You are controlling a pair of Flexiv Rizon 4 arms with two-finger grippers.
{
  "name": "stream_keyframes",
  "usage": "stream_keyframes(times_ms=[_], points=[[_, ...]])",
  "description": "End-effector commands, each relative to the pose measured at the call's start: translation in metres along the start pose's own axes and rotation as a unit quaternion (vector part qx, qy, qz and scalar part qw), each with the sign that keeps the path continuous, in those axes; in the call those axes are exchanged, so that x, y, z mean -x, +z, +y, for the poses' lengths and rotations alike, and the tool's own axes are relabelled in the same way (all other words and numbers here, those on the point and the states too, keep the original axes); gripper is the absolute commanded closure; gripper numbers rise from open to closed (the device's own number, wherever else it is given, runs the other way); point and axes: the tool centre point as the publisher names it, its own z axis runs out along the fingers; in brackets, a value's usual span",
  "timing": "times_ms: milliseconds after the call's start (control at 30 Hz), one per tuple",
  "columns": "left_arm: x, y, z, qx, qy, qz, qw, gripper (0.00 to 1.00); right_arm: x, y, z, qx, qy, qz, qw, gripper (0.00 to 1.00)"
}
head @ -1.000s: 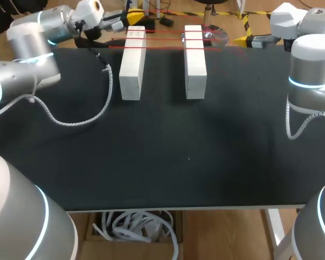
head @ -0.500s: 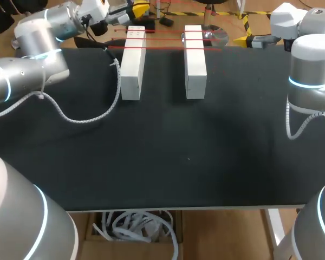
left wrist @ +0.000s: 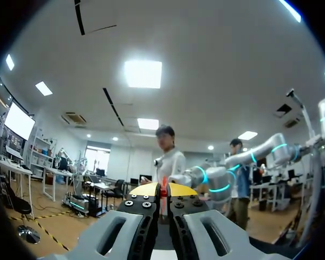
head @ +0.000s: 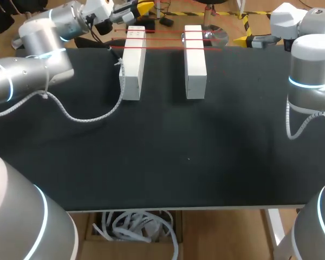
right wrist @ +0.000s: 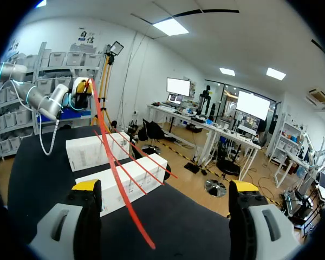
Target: Grab the tape and strap the tape.
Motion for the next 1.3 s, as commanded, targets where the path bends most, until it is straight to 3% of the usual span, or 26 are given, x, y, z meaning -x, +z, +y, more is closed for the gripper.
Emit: stream_keyframes(times_ms=[33, 633, 1300], points=[[-0.0001, 0.0011, 0.0019, -0.008, 0.0, -0.006, 1.0, 1.0, 0.0003, 0.0001, 0.0001, -0.001, 0.0, 0.0, 1.0, 0.0], [0.0027, 0.005, 0.0061, -0.026, 0.002, -0.008, 1.0, 1.0, 0.0003, 0.0001, 0.0001, -0.001, 0.0, 0.0, 1.0, 0.0], [-0.0008, 0.0065, 0.0086, -0.016, 0.013, -0.016, 1.0, 1.0, 0.0003, 0.0001, 0.0001, -0.001, 0.0, 0.0, 1.0, 0.0]])
